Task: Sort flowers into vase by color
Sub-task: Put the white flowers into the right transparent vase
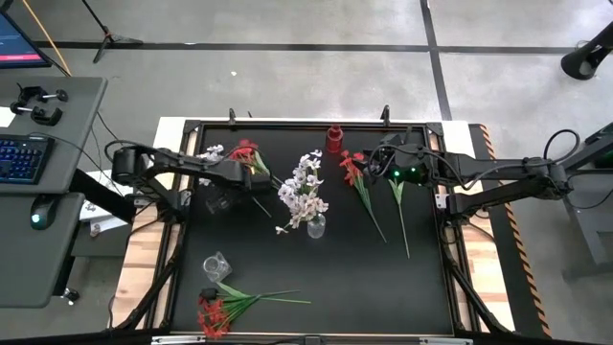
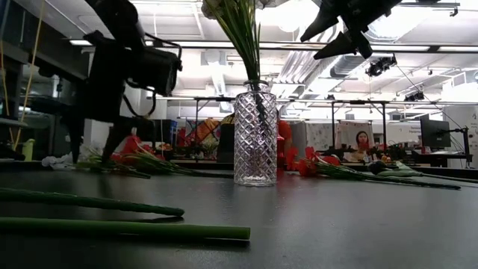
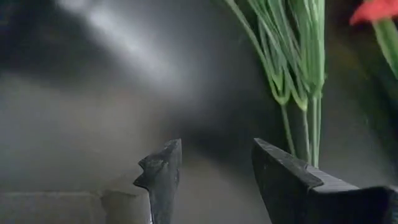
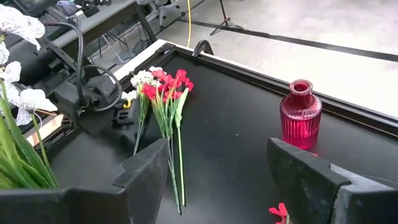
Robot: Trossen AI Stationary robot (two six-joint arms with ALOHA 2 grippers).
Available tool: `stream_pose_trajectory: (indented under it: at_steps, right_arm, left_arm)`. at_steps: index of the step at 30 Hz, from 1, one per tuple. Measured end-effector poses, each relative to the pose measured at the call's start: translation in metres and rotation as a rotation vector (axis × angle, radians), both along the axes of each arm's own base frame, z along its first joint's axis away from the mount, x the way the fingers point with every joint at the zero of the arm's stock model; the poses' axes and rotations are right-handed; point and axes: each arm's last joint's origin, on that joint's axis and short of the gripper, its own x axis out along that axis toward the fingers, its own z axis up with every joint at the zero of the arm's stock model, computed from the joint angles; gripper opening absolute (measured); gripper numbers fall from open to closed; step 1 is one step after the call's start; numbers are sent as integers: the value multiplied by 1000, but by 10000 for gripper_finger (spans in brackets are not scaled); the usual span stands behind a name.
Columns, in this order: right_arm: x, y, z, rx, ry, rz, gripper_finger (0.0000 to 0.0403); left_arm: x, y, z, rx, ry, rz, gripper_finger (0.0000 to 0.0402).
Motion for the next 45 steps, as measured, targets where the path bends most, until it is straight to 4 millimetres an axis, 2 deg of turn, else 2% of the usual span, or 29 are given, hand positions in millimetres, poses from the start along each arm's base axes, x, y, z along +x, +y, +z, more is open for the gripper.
stream_pose_trajectory:
  at_steps: [5,10,20,29,34,45]
  right_arm:
    - [0,0,0,-20,13,11,261]
    - [0,0,0,-21,16,12,261]
    - [0,0,0,-23,21,26,261]
    - [0,1,0,-18,21,35,261]
    - [0,1,0,-18,20,35,261]
    - [0,1,0,-18,20,35,261]
  left_arm:
    - [10,2,-2,10,-74,-96,184]
    - [10,3,5,54,-91,-103,184]
    - [14,16,5,160,-140,-82,184]
    - [10,10,-20,114,-126,-6,184]
    - [12,11,-20,146,-126,-8,184]
    - [12,7,-18,77,-73,-245,184]
